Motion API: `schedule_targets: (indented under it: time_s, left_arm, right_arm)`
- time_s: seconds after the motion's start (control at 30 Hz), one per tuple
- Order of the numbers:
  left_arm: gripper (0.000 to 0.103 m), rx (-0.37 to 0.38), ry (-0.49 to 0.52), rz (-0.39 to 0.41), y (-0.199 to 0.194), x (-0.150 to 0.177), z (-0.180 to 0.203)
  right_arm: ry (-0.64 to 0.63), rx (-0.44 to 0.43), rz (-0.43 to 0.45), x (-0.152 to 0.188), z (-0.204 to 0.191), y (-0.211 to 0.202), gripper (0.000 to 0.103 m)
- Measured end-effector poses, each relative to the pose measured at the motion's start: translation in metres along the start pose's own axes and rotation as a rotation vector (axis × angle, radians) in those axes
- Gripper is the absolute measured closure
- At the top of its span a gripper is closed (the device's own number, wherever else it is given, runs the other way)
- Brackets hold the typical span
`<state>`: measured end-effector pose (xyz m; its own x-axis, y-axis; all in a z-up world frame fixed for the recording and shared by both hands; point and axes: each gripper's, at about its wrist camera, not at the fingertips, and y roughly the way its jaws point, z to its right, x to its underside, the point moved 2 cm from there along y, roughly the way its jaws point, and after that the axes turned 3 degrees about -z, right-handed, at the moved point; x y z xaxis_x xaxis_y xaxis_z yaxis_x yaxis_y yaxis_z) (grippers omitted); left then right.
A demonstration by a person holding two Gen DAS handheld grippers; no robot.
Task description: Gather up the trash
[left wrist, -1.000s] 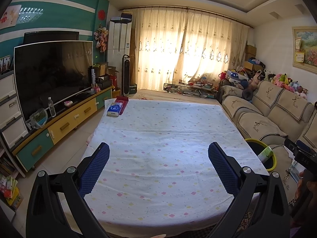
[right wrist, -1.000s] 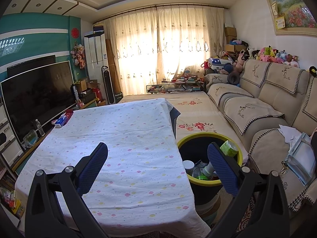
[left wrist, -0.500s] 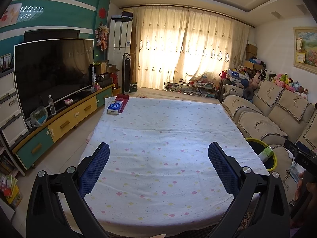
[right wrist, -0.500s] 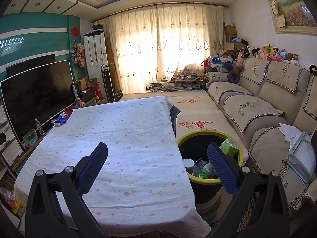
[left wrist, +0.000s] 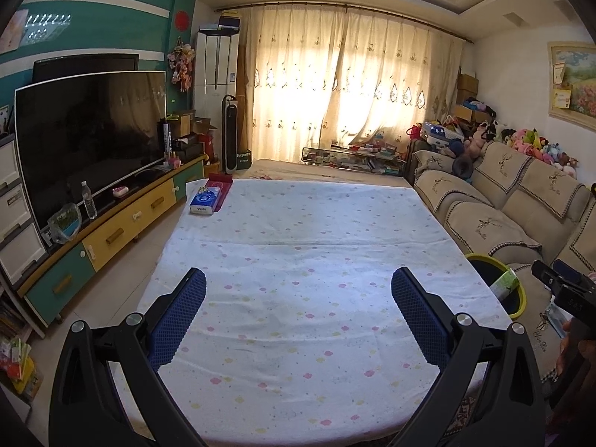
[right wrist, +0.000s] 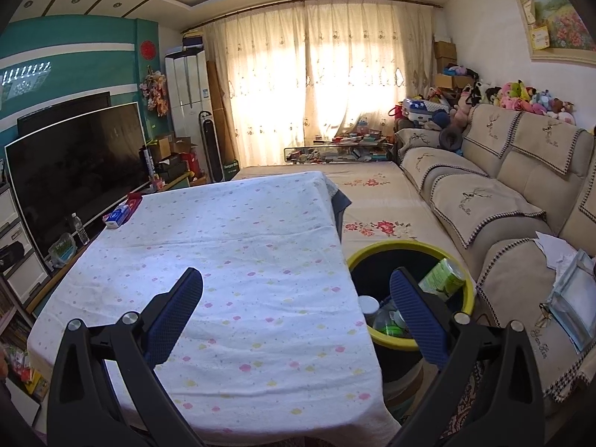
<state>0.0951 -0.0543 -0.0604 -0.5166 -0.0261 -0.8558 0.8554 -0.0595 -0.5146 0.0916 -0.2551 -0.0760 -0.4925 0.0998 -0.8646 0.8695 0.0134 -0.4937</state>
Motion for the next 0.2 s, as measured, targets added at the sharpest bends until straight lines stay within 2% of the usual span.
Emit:
schedule_targets:
  time_s: [0.1, 0.2]
  left_arm:
    - [0.005, -0.019, 0.023, -0.037, 0.036, -0.019, -0.005]
    - [0.005, -0.068, 0.029, -0.068, 0.085, -0.037, -0.015]
  right_arm:
    - [-0.02, -0.066, -0.049, -0.016, -0.01, 0.033, 0.007]
    - [-0.031, -0.096, -0.12, -0.034, -0.022, 0.083, 0.007]
